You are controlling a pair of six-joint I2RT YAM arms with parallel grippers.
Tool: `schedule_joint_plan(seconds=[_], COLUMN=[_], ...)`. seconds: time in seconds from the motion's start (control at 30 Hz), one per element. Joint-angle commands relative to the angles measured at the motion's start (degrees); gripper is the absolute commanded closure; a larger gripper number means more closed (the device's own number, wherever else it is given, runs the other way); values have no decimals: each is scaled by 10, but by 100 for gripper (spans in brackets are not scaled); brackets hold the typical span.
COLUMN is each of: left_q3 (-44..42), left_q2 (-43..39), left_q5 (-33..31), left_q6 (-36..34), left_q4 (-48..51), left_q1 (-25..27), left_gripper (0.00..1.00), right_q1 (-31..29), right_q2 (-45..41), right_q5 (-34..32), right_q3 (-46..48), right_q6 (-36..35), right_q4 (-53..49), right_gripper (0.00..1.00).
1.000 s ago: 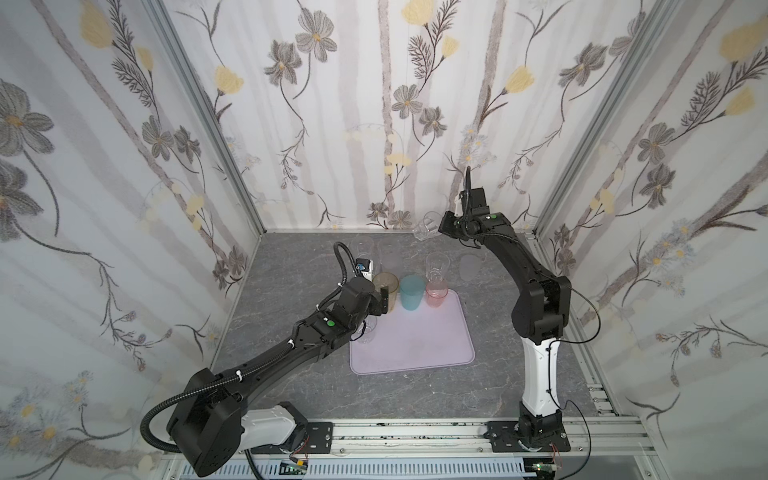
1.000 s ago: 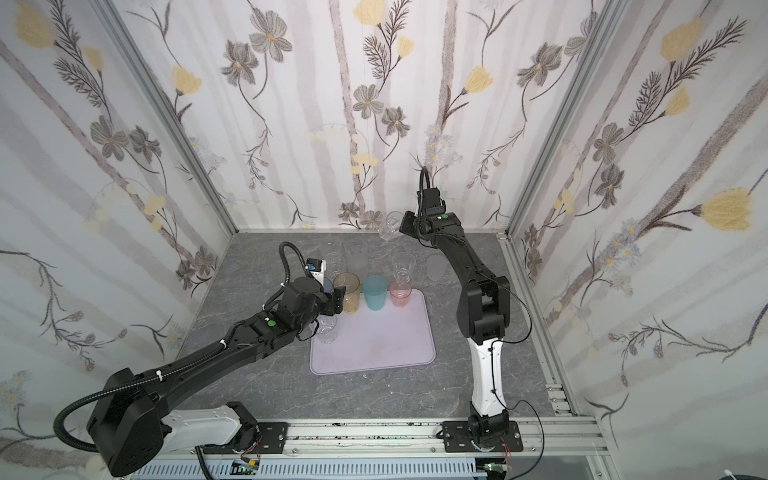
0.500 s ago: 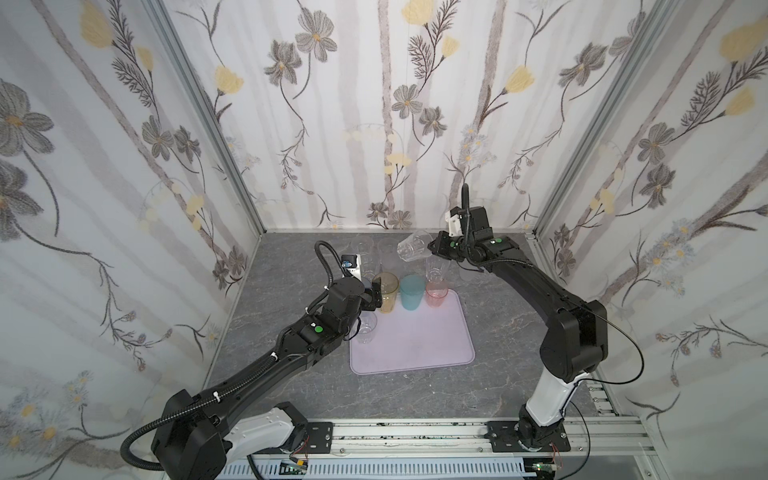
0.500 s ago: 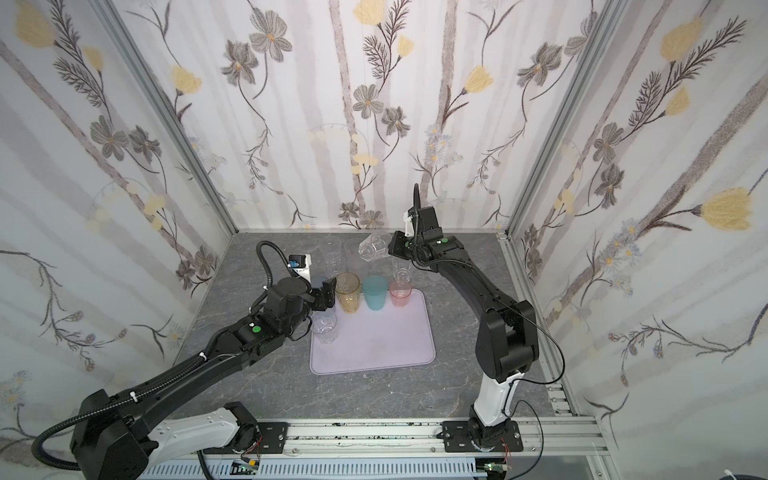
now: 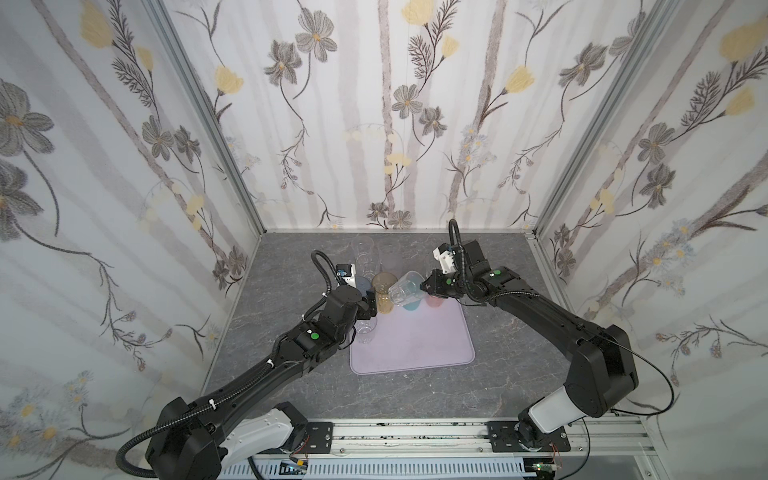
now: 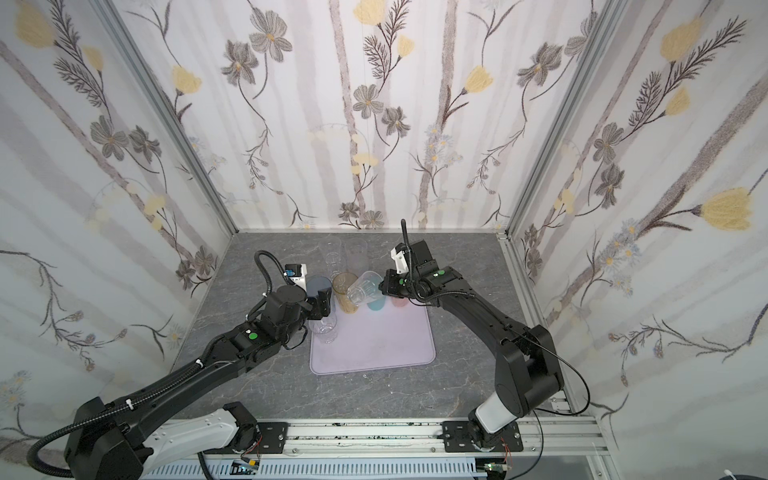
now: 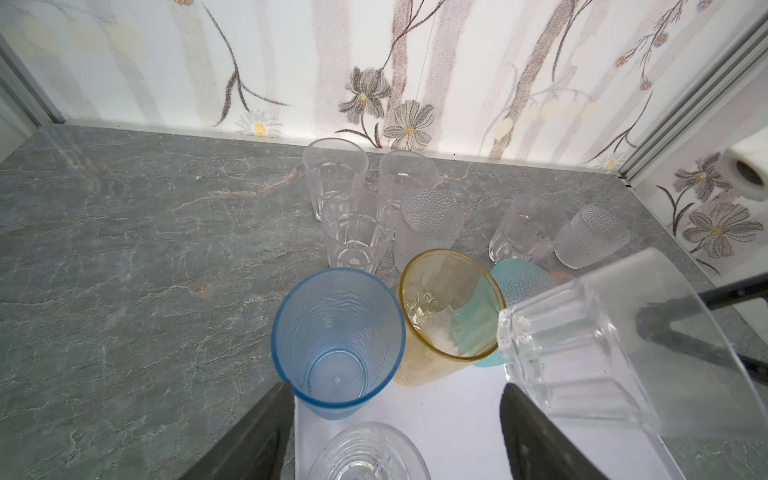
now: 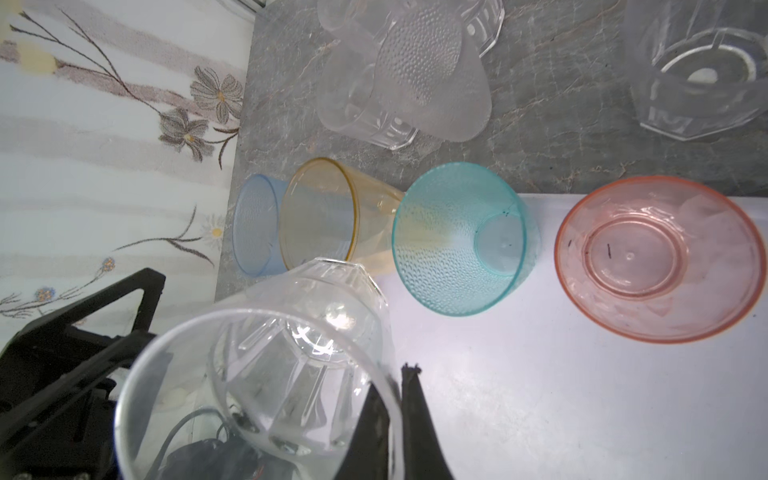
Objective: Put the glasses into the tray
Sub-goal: 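Carry the clear glass over the tray beside the first clear glass, then lower the clear glass onto the tray and open the right gripper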
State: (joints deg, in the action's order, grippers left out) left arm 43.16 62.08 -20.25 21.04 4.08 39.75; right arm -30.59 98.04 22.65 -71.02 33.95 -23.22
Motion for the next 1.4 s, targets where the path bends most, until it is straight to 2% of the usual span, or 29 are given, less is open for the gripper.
schedule_joint_plan(seconds=[0.0,0.2,0.33,0.5,0.73,0.9,1.0,1.37], left_q3=[-5,-21,-31,-42,-49,-51,-53,-52], left_q2=[-4,-9,-9,-8,13,17,17,34], left_q5=[-1,1,5,9,14,9,6,6], left_q6=[11,19,23,34,37,37,37,36], left_q4=[0,1,3,3,2,2,1,-1], left_q1=[-1,-2,-2,-2,-1,-2,-3,-3], left_gripper=[19,19,20,20,20,20,20,20], right_q1=[-12,-22,-55,-94,-149,-161,-179,-185], right_q2=[-10,-28,-16,4,92,140,162,211], right_q5=[7,-11,-56,-102,-228,-278,-292,-299], right_q3=[10,24,17,18,-72,-122,-145,-174], right_q6=[-16,-23,-46,-41,-62,-77,-85,-94], right_q4=[-13,-38,-80,-80,-141,-174,-185,-194], right_gripper=[100,100,100,100,100,99,99,96])
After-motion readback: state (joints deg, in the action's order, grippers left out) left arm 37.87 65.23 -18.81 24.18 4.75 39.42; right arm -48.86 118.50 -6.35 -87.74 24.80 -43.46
